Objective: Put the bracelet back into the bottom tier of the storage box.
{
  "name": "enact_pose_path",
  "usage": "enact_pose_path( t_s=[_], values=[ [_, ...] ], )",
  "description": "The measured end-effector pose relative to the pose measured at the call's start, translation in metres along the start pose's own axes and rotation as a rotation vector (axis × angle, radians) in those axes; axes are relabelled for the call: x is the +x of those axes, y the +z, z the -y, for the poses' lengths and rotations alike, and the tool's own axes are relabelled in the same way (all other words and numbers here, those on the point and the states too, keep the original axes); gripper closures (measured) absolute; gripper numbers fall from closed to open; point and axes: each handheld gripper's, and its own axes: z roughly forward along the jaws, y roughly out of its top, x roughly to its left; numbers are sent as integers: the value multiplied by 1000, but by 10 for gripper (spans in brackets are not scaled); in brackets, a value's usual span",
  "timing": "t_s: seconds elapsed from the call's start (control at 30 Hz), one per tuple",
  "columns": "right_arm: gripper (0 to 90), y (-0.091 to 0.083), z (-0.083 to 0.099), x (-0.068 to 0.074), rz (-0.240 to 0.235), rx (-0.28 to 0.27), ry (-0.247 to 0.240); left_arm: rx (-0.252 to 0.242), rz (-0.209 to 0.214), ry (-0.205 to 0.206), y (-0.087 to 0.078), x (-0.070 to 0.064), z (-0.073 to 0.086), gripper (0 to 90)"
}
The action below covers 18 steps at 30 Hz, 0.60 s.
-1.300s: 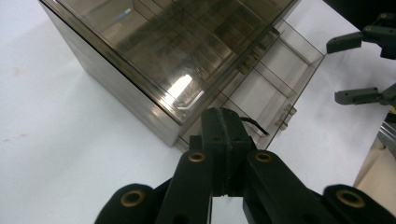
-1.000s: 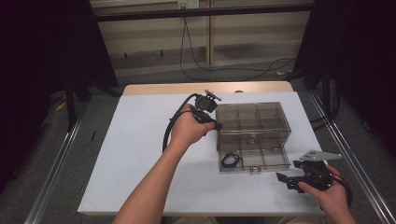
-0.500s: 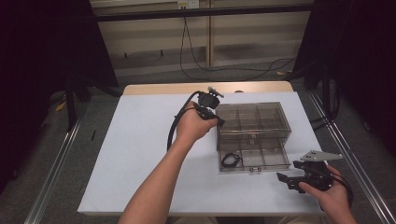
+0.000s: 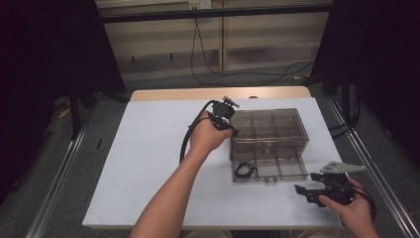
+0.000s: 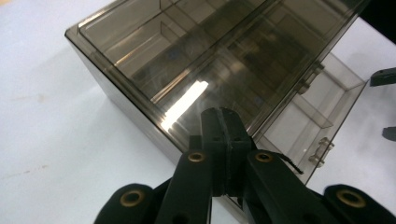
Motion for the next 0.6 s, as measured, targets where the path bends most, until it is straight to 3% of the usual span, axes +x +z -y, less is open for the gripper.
enact_pose_path(
  t_s=[0.13,0.6],
  values=[
    [278,0,0,1,-2,4,-10,-4,9,-4,1,1,1,900],
    [504,4,-2,8,-18,26,-33,2,-21,-2,1,-4,1,900]
  ],
)
